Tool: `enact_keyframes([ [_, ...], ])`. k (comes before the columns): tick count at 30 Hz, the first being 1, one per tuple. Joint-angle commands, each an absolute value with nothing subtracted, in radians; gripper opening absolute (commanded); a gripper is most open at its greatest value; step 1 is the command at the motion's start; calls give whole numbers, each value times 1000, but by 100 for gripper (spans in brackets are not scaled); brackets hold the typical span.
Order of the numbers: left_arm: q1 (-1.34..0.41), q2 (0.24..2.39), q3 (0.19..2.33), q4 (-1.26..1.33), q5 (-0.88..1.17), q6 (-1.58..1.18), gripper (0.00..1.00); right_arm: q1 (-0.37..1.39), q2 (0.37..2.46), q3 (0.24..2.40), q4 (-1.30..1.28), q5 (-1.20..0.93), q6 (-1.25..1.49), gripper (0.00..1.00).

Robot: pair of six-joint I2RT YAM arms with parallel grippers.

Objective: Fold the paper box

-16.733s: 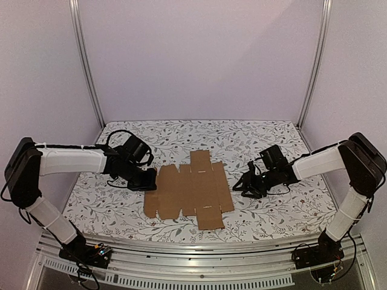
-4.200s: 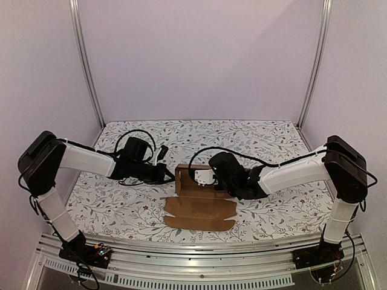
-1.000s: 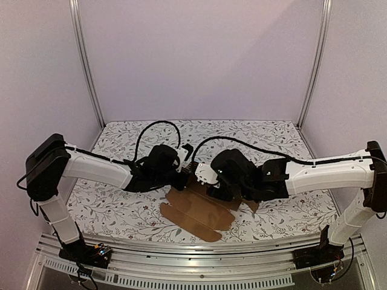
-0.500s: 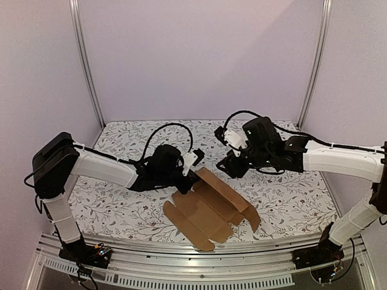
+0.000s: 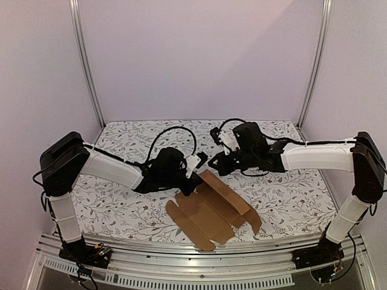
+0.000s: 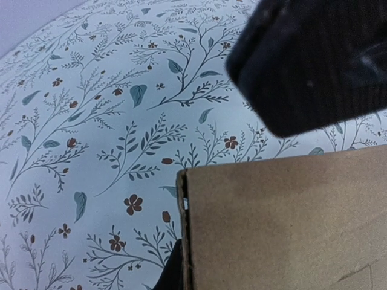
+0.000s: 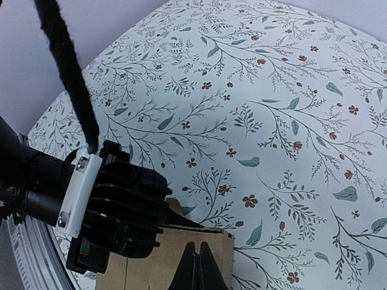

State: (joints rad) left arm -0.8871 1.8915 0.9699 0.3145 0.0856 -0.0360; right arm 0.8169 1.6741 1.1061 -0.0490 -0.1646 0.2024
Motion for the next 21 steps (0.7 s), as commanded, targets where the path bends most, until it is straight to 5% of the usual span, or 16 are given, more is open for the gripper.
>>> enact_keyframes([
  [1, -882, 1911, 961, 387, 69, -48, 6, 812, 1726, 1114, 63, -220, 302, 0],
  [21, -908, 1977, 898, 511, 33, -87, 15, 837, 1817, 1004, 192, -190, 388, 0],
])
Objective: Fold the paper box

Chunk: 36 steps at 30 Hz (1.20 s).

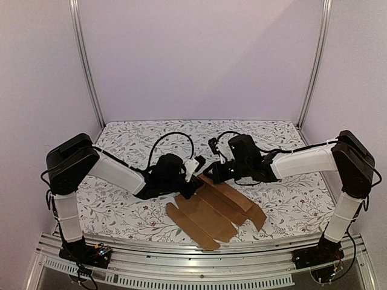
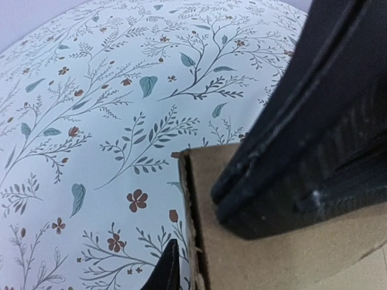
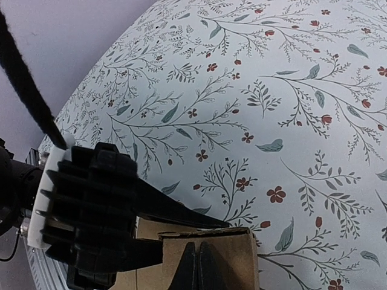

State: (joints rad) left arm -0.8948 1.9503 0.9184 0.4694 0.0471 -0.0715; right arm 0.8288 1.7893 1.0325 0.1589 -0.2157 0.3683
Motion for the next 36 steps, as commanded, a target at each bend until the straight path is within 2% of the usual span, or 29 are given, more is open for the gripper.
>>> enact_keyframes([
  [1, -910, 1978, 894, 516, 32, -87, 15, 838, 1821, 1000, 193, -187, 388, 0],
  [16, -919, 1996, 831, 670, 4, -136, 26, 885, 1827, 971, 173, -95, 370, 0],
  [28, -922, 2031, 826, 767, 3, -167, 27, 911, 1826, 942, 165, -36, 374, 0],
  [31, -923, 2039, 834, 775, 4, -167, 23, 911, 1820, 942, 163, -27, 374, 0],
  [35, -925, 2048, 844, 776, 3, -171, 1, 911, 1812, 944, 161, -23, 377, 0],
  [36, -926, 2049, 845, 777, -11, -172, 0, 910, 1812, 945, 160, -23, 377, 0],
])
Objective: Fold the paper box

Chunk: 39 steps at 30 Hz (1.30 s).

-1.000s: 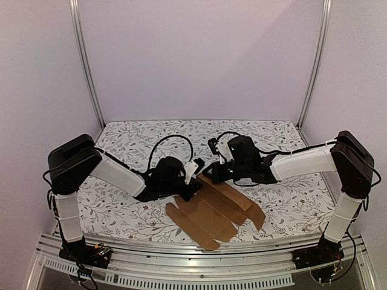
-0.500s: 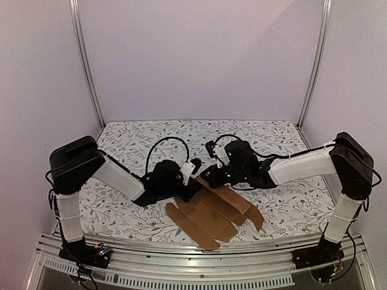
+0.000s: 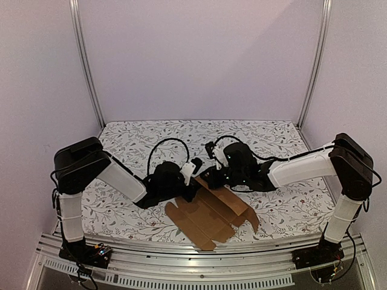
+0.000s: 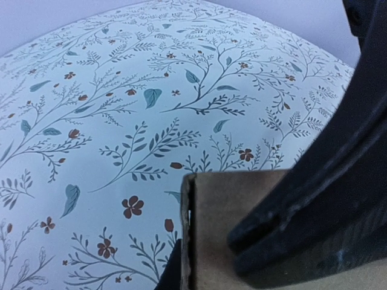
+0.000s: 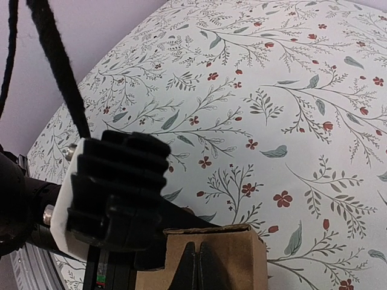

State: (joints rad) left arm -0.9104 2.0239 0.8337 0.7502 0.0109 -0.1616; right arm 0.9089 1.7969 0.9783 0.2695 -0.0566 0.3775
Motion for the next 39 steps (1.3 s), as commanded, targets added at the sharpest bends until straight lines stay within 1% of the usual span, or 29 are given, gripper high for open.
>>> enact_keyframes([
  [1, -927, 2049, 847, 778, -26, -171, 0, 910, 1810, 945, 160, -23, 379, 0],
  [11, -945, 2010, 843, 714, -141, -154, 0, 911, 1756, 945, 141, -5, 386, 0],
  [13, -948, 1997, 836, 703, -169, -152, 0, 911, 1740, 946, 132, 25, 383, 3],
  [16, -952, 1985, 829, 681, -196, -149, 0, 910, 1715, 947, 118, 43, 379, 12],
  [19, -958, 1976, 828, 659, -224, -147, 0, 911, 1691, 944, 109, 56, 377, 16],
  [21, -961, 1978, 829, 651, -233, -142, 0, 911, 1680, 943, 109, 52, 375, 17],
  [23, -964, 1988, 835, 643, -235, -136, 0, 911, 1683, 949, 109, 36, 374, 16],
  [26, -966, 1996, 836, 647, -233, -133, 0, 910, 1704, 957, 111, 23, 381, 9],
  [28, -968, 1999, 836, 649, -236, -134, 6, 911, 1717, 954, 109, 25, 382, 4],
  [30, -968, 2000, 830, 658, -240, -133, 13, 911, 1727, 949, 108, 28, 381, 1],
  [34, -968, 2004, 807, 698, -251, -132, 27, 911, 1727, 934, 107, 30, 385, 0],
  [36, -968, 2011, 796, 724, -259, -132, 30, 911, 1722, 931, 105, 33, 384, 0],
  [39, -968, 2023, 797, 748, -266, -134, 31, 910, 1714, 931, 100, 33, 381, 0],
])
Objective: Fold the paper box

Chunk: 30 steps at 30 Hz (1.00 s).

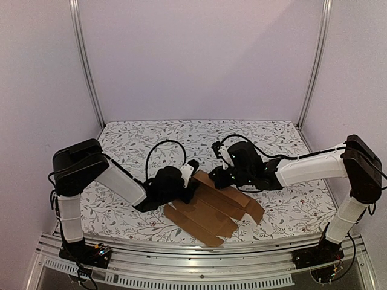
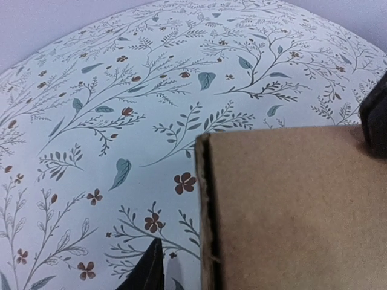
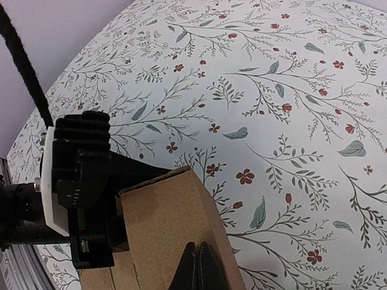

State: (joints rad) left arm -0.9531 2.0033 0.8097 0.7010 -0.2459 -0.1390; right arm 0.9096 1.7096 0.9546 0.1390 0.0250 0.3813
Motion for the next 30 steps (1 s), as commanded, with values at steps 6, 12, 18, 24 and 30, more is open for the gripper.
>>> enact_keyframes([
  [6, -968, 2031, 799, 775, -264, -140, 11, 910, 1703, 932, 91, 32, 381, 0],
  [12, -969, 2025, 810, 763, -273, -138, 0, 911, 1700, 934, 85, 30, 388, 0],
  [18, -968, 1992, 798, 728, -337, -154, 0, 911, 1654, 959, 28, 59, 376, 14],
  [24, -968, 1948, 775, 672, -428, -217, 0, 892, 1565, 979, -94, 75, 328, 22],
  [30, -968, 1903, 761, 577, -521, -340, 0, 868, 1449, 982, -248, 84, 294, 22],
])
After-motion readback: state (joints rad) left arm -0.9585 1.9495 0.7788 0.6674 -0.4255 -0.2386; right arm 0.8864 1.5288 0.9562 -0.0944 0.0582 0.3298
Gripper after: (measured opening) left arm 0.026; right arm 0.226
